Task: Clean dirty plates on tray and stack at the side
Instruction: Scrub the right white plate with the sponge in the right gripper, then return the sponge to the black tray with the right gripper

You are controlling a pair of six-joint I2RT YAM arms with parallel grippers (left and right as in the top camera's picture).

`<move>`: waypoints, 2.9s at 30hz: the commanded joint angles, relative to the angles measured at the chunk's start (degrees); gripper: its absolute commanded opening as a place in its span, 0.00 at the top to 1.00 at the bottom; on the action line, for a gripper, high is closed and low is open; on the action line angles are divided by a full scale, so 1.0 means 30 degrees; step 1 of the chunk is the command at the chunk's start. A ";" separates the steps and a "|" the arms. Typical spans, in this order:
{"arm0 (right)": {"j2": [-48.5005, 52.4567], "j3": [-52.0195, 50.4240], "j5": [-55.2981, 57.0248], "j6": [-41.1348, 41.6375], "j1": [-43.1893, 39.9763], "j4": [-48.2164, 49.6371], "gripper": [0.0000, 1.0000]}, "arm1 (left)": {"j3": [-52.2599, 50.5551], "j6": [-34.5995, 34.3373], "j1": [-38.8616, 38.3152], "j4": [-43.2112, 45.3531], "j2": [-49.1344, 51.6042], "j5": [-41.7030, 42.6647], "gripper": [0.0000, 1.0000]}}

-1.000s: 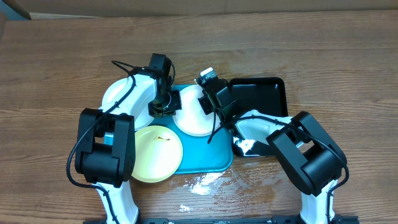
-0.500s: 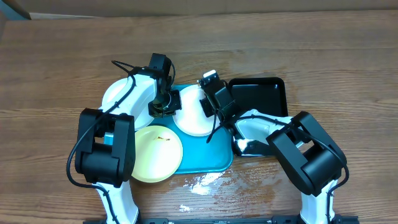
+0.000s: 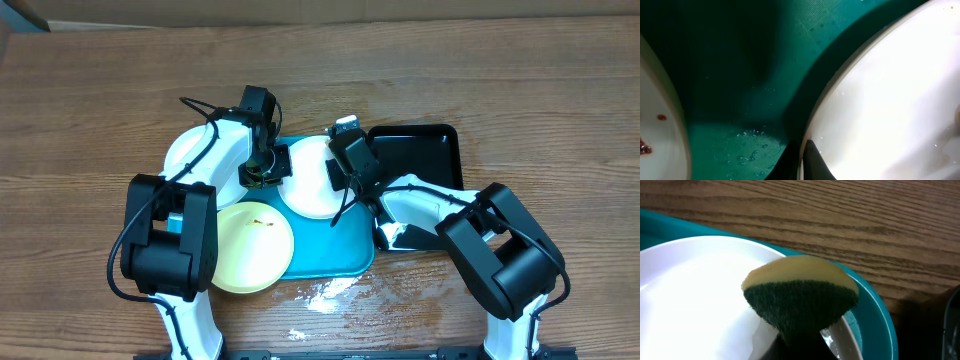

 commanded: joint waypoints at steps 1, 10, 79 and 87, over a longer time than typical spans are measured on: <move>-0.0488 0.0117 0.0036 0.1035 -0.0051 -0.0350 0.96 | 0.0015 -0.0568 0.0036 0.0189 0.0459 -0.1450 0.96; -0.1596 0.0131 -0.0758 0.4546 -0.0051 -0.2914 0.96 | 0.0015 -0.0576 0.0044 0.0211 0.0459 -0.1450 0.96; -0.5719 -0.3861 -0.2382 0.4197 -0.5530 -1.0331 0.73 | 0.4510 -0.0058 0.0036 -0.3708 0.0452 -0.2302 0.96; -0.5865 -0.3213 -0.2397 0.4189 -0.5537 -1.1060 0.34 | 0.6084 -0.0036 0.0036 -0.5078 0.0452 -0.2324 0.96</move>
